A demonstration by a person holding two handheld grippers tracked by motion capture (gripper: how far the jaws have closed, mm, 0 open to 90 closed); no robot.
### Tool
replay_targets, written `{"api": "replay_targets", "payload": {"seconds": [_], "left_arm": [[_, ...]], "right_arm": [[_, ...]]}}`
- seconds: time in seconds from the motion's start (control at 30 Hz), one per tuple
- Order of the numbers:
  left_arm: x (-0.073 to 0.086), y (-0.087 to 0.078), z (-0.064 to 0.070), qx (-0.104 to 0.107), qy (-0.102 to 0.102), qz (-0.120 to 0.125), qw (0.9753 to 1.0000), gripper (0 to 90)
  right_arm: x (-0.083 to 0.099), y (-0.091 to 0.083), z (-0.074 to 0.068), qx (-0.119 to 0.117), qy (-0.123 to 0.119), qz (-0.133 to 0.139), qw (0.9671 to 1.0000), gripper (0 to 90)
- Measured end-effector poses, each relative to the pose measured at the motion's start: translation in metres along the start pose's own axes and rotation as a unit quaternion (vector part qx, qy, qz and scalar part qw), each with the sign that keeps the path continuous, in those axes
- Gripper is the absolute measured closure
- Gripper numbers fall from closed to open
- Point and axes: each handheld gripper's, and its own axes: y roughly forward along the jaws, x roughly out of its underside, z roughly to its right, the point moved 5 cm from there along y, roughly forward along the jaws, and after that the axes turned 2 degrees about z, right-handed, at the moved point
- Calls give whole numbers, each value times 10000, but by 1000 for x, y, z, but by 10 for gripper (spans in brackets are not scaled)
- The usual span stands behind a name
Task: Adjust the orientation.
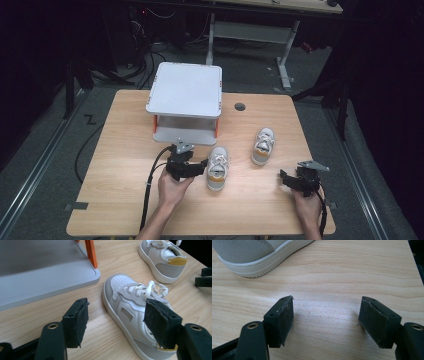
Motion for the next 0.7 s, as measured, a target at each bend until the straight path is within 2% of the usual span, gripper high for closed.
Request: {"api": "replay_targets", "payload": {"seconds": [0.17,0.33,0.37,0.47,0.7], "left_arm": [[1,-6,-10,-94,-25,26,9999,331],[2,-15,-23,-247,-131,165,9995,319],[2,-15,-23,-247,-131,165,9995,316],[7,-21,-31,-481,-30,216,9986,313],[15,-28,-42,-612,-56,215,9979,305]], "right_arm": [[0,0,0,0,1,-1,10000,278],[0,0,0,-2,4,-1,10000,278],[0,0,0,-2,4,-1,10000,278],[0,0,0,0,-1,0,10000,278],[0,0,0,-1,3,-1,10000,278]]}}
